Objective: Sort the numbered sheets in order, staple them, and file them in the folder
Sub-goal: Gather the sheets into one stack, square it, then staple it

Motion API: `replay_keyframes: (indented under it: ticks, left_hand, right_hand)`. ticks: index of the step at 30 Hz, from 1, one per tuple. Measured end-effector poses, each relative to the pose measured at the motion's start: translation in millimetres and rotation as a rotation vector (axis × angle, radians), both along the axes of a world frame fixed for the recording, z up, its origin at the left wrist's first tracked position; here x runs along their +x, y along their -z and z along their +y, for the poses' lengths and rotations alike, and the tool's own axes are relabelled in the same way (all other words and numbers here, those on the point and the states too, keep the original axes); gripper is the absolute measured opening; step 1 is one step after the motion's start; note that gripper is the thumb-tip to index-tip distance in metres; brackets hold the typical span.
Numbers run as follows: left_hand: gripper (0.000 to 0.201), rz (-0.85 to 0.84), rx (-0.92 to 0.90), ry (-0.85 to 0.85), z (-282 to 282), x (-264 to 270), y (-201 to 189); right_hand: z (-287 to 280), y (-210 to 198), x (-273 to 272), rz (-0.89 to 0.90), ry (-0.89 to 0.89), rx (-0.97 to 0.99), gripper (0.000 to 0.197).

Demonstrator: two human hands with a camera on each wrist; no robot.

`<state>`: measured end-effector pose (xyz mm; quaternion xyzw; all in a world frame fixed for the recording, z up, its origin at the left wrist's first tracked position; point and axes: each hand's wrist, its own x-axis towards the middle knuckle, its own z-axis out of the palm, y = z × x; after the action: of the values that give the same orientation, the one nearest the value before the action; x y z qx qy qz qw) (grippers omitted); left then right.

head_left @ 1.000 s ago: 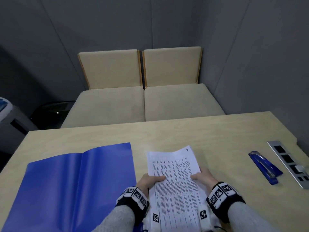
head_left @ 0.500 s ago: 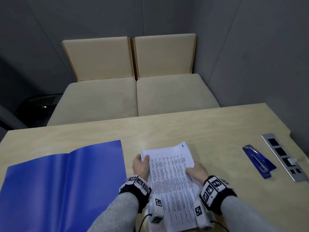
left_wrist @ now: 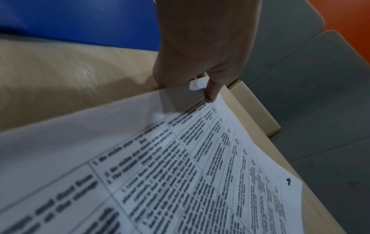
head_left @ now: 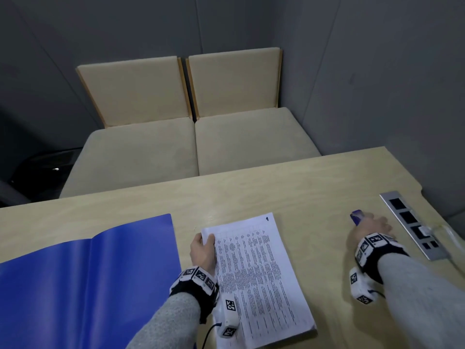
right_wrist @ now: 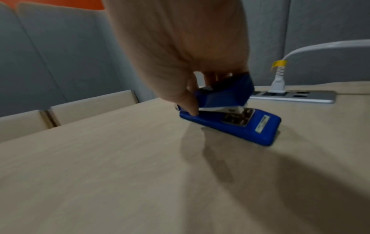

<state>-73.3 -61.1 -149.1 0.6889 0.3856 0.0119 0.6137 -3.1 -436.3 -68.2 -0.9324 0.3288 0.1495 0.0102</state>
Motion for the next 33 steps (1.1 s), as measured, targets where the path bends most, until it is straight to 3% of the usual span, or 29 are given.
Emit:
replay_keyframes:
  ticks: [5, 7, 9, 11, 13, 16, 20, 24, 26, 28, 33]
  left_hand:
    - [0.043, -0.012, -0.017, 0.005, 1, -1, 7]
    - [0.050, -0.016, -0.025, -0.003, 2, 0, 21]
    - [0.067, 0.004, -0.016, -0.009, 1, 0, 28]
    - [0.071, -0.004, 0.000, -0.003, -1, -2, 21]
    - [0.063, -0.032, 0.022, 0.000, -4, -5, -1]
    - [0.057, -0.059, -0.001, 0.001, -6, -7, -11]
    - [0.059, -0.060, -0.008, -0.007, -2, -7, 10]
    - [0.034, -0.116, 0.026, 0.020, -5, -9, -9]
    - [0.033, -0.160, 0.024, 0.016, -6, -11, -13]
    - [0.044, -0.191, 0.003, 0.000, -6, -13, -12]
    - [0.033, -0.216, -0.016, 0.005, -7, -14, -18]
  right_hand:
    - [42, 4, 18, -0.074, 0.034, 0.357, 0.039]
    - [60, 1, 30, -0.197, 0.071, 0.577, 0.036]
    - [81, -4, 41, -0.379, 0.173, 0.886, 0.032]
    - [109, -15, 46, -0.438, 0.287, 1.240, 0.023]
    - [138, -28, 45, -0.323, 0.351, 1.505, 0.015]
    - [179, -32, 38, -0.039, 0.284, 1.677, 0.014]
    - [222, -20, 20, 0.187, -0.065, 1.551, 0.013]
    - [253, -4, 6, 0.081, -0.600, 0.902, 0.021]
    - [262, 1, 2, 0.024, -0.795, 0.721, 0.031]
    - [268, 5, 4, 0.041, -0.879, 0.672, 0.038]
    - [276, 10, 13, 0.086, -0.802, 0.670, 0.037]
